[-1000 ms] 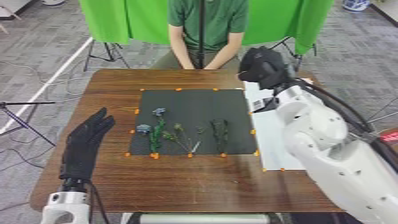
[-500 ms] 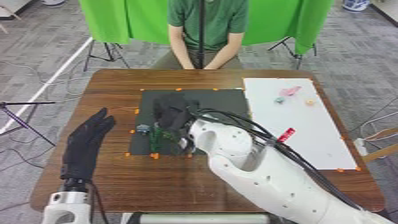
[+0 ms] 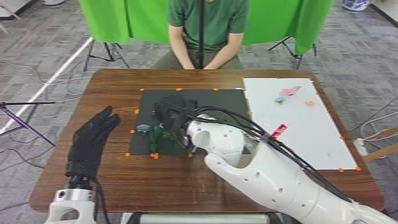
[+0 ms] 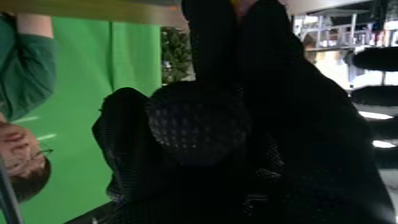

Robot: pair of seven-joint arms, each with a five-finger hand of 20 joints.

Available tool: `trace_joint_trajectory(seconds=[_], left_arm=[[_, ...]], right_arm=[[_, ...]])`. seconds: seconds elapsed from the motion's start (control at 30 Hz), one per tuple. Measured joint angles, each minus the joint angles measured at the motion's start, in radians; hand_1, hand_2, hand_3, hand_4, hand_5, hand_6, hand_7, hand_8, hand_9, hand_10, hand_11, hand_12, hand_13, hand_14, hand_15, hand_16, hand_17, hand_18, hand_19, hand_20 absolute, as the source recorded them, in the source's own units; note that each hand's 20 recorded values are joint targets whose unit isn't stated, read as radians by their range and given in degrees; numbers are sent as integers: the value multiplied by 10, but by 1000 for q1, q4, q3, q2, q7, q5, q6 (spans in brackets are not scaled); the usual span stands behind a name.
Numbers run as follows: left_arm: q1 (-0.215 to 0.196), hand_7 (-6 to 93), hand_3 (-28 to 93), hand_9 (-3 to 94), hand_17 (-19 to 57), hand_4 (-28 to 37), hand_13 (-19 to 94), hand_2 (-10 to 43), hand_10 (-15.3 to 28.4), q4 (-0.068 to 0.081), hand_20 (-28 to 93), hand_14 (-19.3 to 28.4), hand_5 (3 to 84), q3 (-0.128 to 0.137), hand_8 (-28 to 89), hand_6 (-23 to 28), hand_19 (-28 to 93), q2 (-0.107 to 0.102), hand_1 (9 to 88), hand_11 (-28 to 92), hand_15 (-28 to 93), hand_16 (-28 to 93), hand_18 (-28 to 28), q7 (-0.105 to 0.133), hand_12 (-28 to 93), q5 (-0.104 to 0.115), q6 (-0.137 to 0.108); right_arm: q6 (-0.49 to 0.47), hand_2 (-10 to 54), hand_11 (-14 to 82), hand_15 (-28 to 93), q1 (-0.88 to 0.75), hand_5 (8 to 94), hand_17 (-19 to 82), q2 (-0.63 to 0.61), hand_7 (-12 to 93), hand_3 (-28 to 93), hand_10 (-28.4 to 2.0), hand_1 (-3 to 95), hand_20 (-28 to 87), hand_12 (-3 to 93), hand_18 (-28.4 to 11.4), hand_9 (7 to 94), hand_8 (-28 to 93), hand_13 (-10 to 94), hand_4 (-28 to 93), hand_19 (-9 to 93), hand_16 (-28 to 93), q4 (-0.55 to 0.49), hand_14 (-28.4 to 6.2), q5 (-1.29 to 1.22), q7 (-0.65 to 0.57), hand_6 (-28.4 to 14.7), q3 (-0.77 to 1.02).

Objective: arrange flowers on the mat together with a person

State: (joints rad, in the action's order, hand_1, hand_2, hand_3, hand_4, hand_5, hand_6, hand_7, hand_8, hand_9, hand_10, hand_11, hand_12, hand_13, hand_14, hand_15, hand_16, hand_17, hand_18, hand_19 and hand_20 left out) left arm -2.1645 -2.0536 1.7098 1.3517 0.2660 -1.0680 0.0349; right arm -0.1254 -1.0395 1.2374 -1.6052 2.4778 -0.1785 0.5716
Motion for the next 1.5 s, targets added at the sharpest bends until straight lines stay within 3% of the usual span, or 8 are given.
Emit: trace_joint_trajectory(seconds=[0.23, 0.5, 0.87, 1.1, 1.2, 1.33, 1.43, 1.5], left_arm=[[0, 75, 675, 436, 60, -251, 327, -42, 125, 0, 156, 142, 438, 0, -60, 29, 15, 1, 223, 108, 89, 1, 90, -1, 122, 0, 1], [0, 74, 673, 435, 59, -250, 327, -42, 124, 1, 156, 141, 438, 0, -59, 29, 15, 1, 224, 108, 89, 1, 92, -2, 122, -1, 1], [0, 76, 675, 436, 57, -248, 327, -43, 123, 0, 156, 141, 438, 0, -60, 28, 15, 1, 224, 109, 90, 2, 98, -2, 122, 0, 1], [1, 76, 674, 436, 57, -248, 327, -43, 124, 0, 156, 141, 438, 0, -60, 28, 14, 0, 225, 108, 89, 1, 97, -6, 122, -1, 5], [2, 75, 674, 436, 57, -249, 327, -43, 124, 0, 156, 141, 438, 1, -60, 28, 15, 1, 226, 108, 89, 1, 96, -10, 122, -1, 8], [2, 75, 673, 436, 57, -249, 327, -42, 124, 0, 156, 141, 438, 3, -60, 28, 15, 1, 226, 108, 89, 1, 95, -12, 122, -1, 11], [-1, 75, 674, 436, 58, -249, 327, -43, 125, -2, 156, 141, 438, 6, -60, 28, 15, 1, 225, 108, 89, 1, 95, -11, 122, -1, 11], [-3, 76, 674, 436, 58, -249, 327, -43, 124, -3, 156, 141, 438, 6, -60, 27, 15, 2, 225, 108, 89, 1, 95, -10, 122, -1, 11]], right_arm=[[-8, -95, 30, 600, -2, 780, 619, -1, 165, 559, -76, 594, 523, 276, -130, 895, 9, 937, -241, 932, 221, 22, 10, 8, 0, 57, -3], [-22, -95, 122, 575, -5, 683, 618, -10, 175, 721, -97, 447, 512, 158, -134, 844, -127, 937, -270, 932, 227, 20, 8, 12, -10, 55, -7], [-46, -95, 124, 546, -5, 605, 614, -27, 168, 706, -106, 414, 500, 129, -139, 828, -138, 937, -263, 932, 228, -1, -1, -1, -22, 54, -9], [-36, -95, 127, 540, -54, 604, 614, -63, 161, 698, -107, 398, 492, 130, -137, 824, -134, 937, -260, 932, 231, -121, -2, -42, -56, 44, 77], [32, -95, 139, 534, -128, 634, 609, -88, 151, 689, -109, 374, 493, 146, -138, 835, -120, 937, -216, 932, 235, -242, -8, -121, -78, 29, 193], [244, -95, 144, 377, -254, 682, 500, -133, 160, 682, -114, 366, 365, 158, -147, 817, -111, 889, -185, 887, 292, -403, -44, -275, -93, 28, 366], [365, -95, 139, 341, -375, 693, 330, -157, 177, 706, -126, 361, 406, 155, -161, 780, -122, 691, -196, 689, 256, -499, -106, -419, -36, 30, 527], [371, -91, 128, 279, -468, 671, 269, -156, 172, 719, -136, 329, 390, 148, -154, 734, -121, 599, -193, 550, 239, -538, -123, -525, 77, 22, 649]])
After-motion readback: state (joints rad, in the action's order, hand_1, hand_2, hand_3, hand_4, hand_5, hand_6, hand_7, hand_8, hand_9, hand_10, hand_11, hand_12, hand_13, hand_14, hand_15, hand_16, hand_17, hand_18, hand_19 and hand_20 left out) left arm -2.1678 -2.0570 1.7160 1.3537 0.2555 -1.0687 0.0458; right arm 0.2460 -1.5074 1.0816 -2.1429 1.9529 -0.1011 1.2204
